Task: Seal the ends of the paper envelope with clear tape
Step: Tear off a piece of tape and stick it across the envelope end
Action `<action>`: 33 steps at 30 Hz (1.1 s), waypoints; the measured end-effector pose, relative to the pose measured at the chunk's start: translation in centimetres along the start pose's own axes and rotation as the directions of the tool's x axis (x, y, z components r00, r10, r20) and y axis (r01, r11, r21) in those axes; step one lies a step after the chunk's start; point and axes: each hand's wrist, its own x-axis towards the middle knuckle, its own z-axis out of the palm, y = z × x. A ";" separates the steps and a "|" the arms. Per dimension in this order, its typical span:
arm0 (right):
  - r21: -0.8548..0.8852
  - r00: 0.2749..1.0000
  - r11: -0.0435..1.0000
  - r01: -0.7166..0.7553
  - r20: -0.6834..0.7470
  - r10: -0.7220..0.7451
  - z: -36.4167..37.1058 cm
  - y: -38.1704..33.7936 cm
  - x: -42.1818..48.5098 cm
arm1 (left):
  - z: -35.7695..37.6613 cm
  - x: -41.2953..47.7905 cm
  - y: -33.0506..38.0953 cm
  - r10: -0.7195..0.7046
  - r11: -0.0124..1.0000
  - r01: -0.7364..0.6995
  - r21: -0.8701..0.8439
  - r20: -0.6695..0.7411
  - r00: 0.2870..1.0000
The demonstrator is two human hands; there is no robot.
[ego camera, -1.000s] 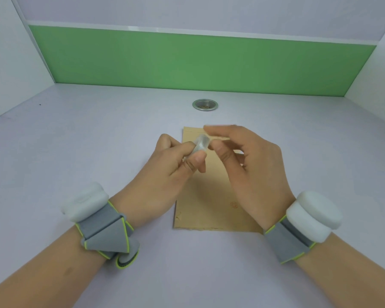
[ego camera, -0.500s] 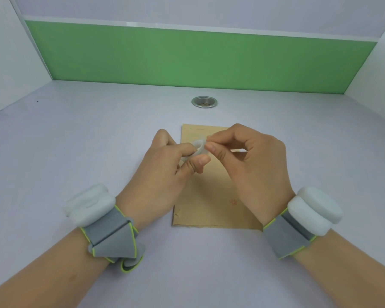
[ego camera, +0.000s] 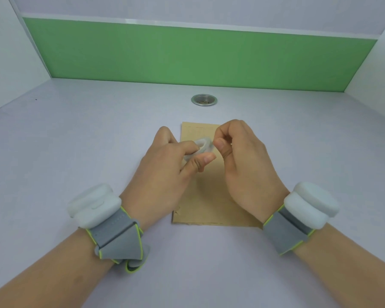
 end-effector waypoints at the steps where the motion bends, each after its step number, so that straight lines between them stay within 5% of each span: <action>1: 0.031 0.999 0.999 -0.017 0.040 0.016 -0.1 0.1 0.0 | 0.0 0.1 -0.1 -0.002 1.000 0.002 0.005 -0.010 1.000; 8: 0.344 0.964 0.915 -0.212 0.227 0.138 -0.5 0.6 0.4 | -0.4 0.3 -1.0 -0.005 0.999 0.005 0.049 -0.002 1.000; 16: 0.285 0.964 0.926 -0.248 0.167 0.207 -0.3 1.6 0.8 | -0.5 0.4 -1.2 0.058 0.984 -0.053 0.170 -0.024 0.998; 33: 0.184 0.886 0.876 -0.445 0.229 0.402 -2.7 2.6 1.1 | -1.8 0.7 -2.2 -0.083 0.950 0.119 0.289 -0.133 0.988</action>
